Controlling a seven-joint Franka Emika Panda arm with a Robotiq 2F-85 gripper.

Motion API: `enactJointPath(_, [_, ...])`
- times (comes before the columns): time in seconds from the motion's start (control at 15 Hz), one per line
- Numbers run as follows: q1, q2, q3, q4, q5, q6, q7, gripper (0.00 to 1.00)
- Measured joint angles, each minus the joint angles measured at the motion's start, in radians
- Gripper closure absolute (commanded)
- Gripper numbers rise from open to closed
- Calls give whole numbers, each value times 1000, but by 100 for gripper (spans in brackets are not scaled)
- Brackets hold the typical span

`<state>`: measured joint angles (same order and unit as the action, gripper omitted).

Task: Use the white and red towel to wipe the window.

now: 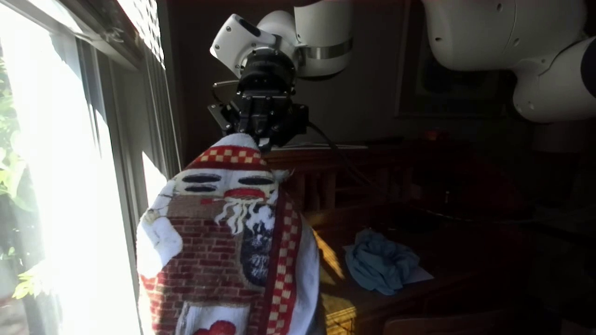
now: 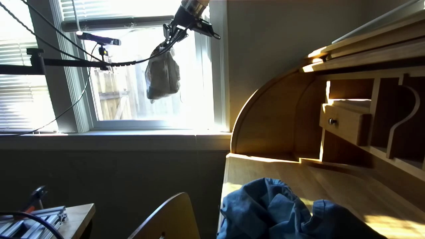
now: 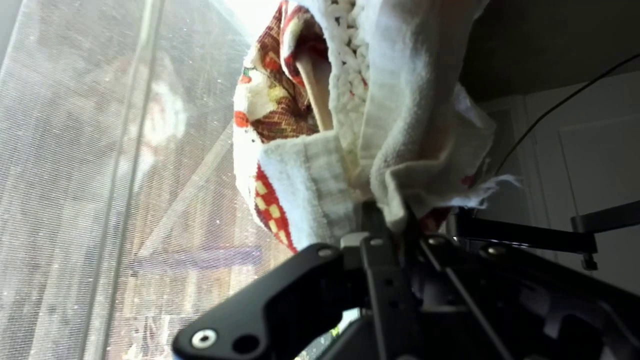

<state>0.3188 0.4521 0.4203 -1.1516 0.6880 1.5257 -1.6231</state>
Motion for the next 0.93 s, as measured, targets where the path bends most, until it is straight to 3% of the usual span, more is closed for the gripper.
enactJointPath(0.2, [35,12,-9,18,-51,105,7,98])
enactJointPath(0.27, [48,11,-15,21,-81,146,13,92])
enactJointPath(0.93, [53,12,-17,7,-87,201,33,97])
